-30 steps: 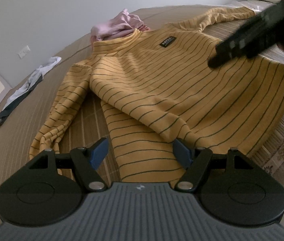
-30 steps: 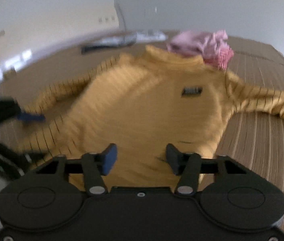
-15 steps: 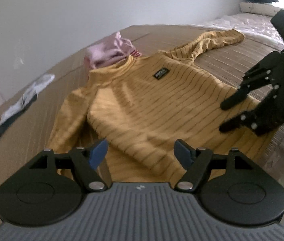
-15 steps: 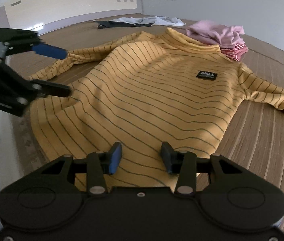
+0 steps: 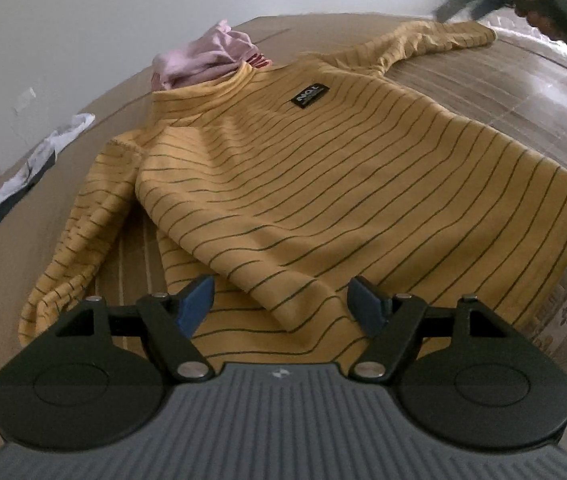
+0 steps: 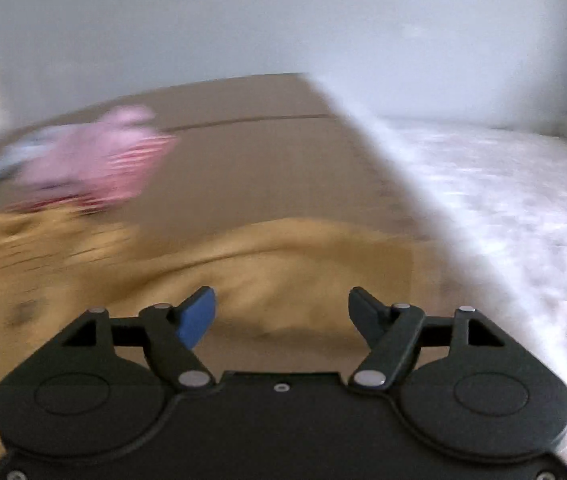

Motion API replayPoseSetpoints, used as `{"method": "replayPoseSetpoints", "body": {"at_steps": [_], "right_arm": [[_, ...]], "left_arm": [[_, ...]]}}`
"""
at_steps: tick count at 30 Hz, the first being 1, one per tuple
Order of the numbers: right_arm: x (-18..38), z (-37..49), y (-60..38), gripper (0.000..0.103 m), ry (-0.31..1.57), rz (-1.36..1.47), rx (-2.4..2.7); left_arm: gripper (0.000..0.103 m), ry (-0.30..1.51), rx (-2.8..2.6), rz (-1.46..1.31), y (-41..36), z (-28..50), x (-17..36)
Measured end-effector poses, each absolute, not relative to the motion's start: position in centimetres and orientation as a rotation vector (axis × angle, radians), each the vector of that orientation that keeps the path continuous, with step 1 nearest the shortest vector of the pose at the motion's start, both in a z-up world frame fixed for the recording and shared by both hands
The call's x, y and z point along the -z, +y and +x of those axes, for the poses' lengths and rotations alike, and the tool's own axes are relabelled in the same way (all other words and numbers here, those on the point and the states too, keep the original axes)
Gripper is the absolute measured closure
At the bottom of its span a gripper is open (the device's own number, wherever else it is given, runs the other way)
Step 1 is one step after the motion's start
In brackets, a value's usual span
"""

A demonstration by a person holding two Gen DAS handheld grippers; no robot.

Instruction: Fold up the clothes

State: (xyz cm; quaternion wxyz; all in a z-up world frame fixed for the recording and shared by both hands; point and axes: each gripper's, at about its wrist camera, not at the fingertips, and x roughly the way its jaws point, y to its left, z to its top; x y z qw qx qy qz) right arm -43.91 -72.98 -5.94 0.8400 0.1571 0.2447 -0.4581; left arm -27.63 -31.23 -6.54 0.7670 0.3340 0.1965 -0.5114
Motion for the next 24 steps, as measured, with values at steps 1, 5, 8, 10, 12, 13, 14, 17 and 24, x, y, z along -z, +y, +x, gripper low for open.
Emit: {"method": "replayPoseSetpoints", "body": {"at_steps": [1,5,8,10,12,13,14,17,24], "right_arm": [[5.7,-44.2,-74.2,0.027,0.508,0.347,1.009],[7.0,-46.0,-79.8,0.036,0.523,0.468,1.084],[7.8,-46.3,-81.7,0.058,0.521,0.495,1.046],[8.2,-46.2,-82.4,0.087,0.524,0.484,1.014],[7.9,-46.2,-82.3,0.096,0.535,0.452,0.995],[7.6,-46.2,-82.1,0.096,0.541,0.434,0.986],[7.4,-46.3,-81.9,0.096,0.547,0.420,0.988],[7.3,-46.7,-81.1,0.096,0.565,0.390,1.016],[6.8,-47.7,-79.2,0.082,0.605,0.318,1.080]], "left_arm": [[0.024,0.427,1.111,0.723,-31.2,-27.6,6.6],[0.024,0.429,1.114,0.713,-30.9,-27.7,6.6],[0.024,0.431,1.116,0.706,-30.7,-27.8,6.7],[0.024,0.431,1.119,0.701,-30.6,-27.6,6.7],[0.024,0.437,1.121,0.689,-30.5,-27.5,6.8],[0.023,0.440,1.122,0.683,-30.4,-27.4,6.8],[0.023,0.443,1.122,0.677,-30.4,-27.3,6.8],[0.023,0.450,1.124,0.663,-30.3,-27.2,6.9],[0.023,0.452,1.126,0.657,-30.1,-27.0,6.9]]}}
